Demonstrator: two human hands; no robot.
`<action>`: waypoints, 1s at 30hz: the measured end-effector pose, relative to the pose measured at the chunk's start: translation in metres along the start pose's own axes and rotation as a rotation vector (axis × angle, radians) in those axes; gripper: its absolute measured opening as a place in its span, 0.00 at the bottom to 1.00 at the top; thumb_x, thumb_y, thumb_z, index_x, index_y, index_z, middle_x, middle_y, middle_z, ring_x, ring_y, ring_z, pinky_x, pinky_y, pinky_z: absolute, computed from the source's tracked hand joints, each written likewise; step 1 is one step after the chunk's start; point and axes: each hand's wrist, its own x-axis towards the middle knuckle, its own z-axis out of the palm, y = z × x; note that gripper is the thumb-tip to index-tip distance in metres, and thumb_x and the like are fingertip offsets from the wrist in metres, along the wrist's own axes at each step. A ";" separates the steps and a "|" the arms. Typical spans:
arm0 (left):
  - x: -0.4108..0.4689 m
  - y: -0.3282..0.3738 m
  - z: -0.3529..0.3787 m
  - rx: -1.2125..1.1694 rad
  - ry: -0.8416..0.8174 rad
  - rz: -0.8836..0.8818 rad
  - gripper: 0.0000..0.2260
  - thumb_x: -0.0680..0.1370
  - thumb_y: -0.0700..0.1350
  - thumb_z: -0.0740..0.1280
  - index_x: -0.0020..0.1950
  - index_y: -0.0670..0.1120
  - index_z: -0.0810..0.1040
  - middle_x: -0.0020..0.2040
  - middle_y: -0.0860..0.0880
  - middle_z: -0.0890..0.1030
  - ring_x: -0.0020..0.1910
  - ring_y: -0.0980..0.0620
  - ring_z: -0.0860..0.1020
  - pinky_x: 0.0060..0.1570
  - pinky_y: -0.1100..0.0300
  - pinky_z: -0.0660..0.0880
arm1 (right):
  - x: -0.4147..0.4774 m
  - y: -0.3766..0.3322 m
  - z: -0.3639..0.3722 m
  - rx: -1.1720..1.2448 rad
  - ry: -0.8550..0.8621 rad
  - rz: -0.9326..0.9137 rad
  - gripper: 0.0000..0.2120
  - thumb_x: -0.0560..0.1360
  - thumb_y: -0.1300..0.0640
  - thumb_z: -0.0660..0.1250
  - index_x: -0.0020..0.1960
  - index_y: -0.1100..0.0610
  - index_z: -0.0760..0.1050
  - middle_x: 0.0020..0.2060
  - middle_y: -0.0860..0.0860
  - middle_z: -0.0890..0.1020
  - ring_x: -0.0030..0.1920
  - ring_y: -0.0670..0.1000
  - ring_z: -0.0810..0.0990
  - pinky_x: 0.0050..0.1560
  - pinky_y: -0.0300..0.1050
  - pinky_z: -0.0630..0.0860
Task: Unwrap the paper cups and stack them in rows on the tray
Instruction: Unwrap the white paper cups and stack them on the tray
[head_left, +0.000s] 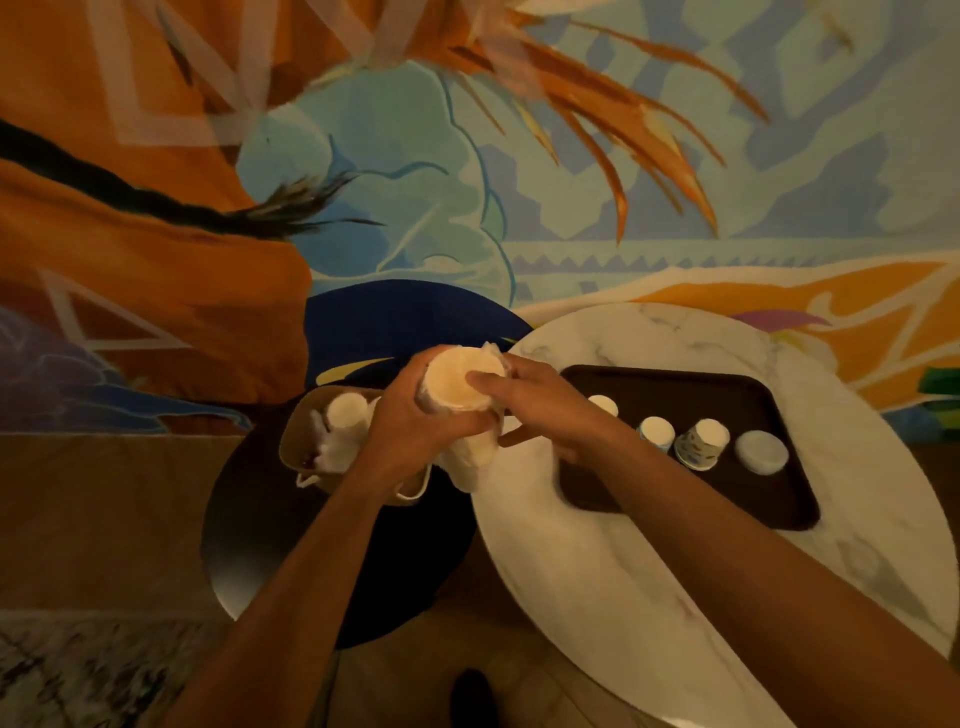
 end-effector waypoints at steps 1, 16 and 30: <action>-0.004 0.004 0.016 0.017 -0.010 -0.009 0.35 0.67 0.45 0.83 0.71 0.55 0.72 0.62 0.62 0.77 0.58 0.65 0.77 0.60 0.67 0.73 | -0.011 0.009 -0.013 0.003 0.008 0.002 0.31 0.79 0.42 0.68 0.78 0.48 0.65 0.69 0.48 0.75 0.62 0.54 0.79 0.54 0.54 0.84; -0.087 -0.028 0.206 0.079 -0.156 -0.042 0.35 0.65 0.49 0.84 0.65 0.66 0.69 0.58 0.69 0.74 0.57 0.75 0.73 0.48 0.79 0.71 | -0.128 0.161 -0.108 0.143 0.168 0.103 0.15 0.82 0.53 0.65 0.69 0.46 0.74 0.64 0.50 0.79 0.60 0.51 0.79 0.58 0.52 0.82; -0.089 -0.055 0.225 0.260 -0.057 -0.109 0.44 0.63 0.54 0.84 0.73 0.55 0.66 0.69 0.55 0.75 0.65 0.58 0.73 0.58 0.70 0.67 | -0.122 0.184 -0.090 0.295 0.148 0.116 0.20 0.84 0.53 0.63 0.75 0.45 0.70 0.68 0.50 0.76 0.63 0.53 0.76 0.50 0.46 0.81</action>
